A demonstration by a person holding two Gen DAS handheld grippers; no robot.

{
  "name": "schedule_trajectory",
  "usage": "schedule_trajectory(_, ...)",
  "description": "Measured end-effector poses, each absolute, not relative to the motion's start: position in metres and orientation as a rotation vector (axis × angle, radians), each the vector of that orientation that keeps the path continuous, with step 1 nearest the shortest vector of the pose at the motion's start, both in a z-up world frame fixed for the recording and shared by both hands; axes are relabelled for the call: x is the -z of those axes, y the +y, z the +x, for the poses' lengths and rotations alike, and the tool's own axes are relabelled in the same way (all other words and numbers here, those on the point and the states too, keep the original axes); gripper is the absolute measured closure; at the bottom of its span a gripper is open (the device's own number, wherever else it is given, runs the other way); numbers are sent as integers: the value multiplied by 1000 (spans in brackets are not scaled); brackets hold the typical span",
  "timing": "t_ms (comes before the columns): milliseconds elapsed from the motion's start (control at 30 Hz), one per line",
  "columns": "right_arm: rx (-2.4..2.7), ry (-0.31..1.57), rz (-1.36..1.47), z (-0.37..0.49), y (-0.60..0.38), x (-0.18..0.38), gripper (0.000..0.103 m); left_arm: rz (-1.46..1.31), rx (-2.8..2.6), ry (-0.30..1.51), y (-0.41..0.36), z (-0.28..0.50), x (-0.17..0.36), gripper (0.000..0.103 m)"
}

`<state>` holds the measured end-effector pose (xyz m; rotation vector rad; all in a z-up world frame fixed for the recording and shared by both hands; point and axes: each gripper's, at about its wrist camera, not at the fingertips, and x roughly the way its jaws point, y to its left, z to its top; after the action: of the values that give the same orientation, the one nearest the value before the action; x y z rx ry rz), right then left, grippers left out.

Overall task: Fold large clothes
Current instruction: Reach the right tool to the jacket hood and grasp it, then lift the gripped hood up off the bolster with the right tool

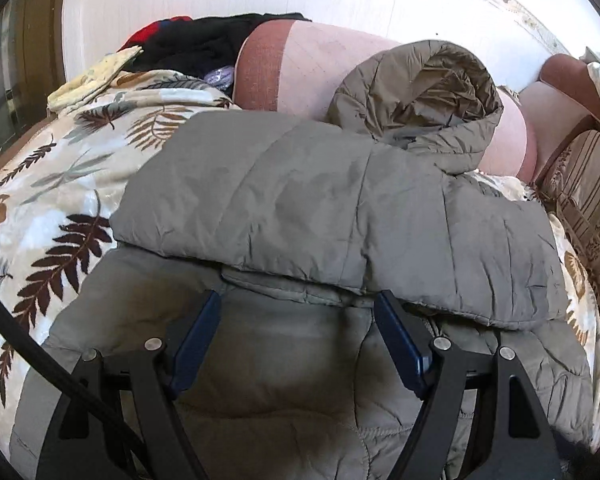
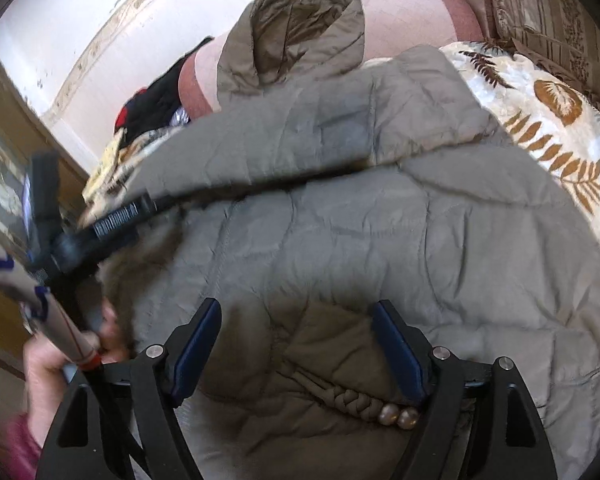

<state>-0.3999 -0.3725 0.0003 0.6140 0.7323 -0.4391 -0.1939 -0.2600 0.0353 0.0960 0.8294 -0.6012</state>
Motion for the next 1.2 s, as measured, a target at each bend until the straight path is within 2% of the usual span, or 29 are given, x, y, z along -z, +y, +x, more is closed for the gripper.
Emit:
schedule_trajectory(267,491,561,645,-353,-439,-119,21,99,627,771,-259,-204,-47,25)
schedule_trajectory(400,532,528,661,-308,-483,-164,22,104,636,752,-261,-205,-50,25)
schedule_trajectory(500,583,544,567,-266,-516,-191,22,112,640,744,-263,-206,-51,25)
schedule_trajectory(633,619,502,687,-229,-573,-194,22,133,652,729,-269,-208,-51,25)
schedule_trajectory(833,704,588,519,-167,-626,-194,22,156,666,712,-275,-207,-50,25)
schedule_trajectory(1200,732,701,434,-126,-697,-128,24,195,682,713,-285,-211,-41,25)
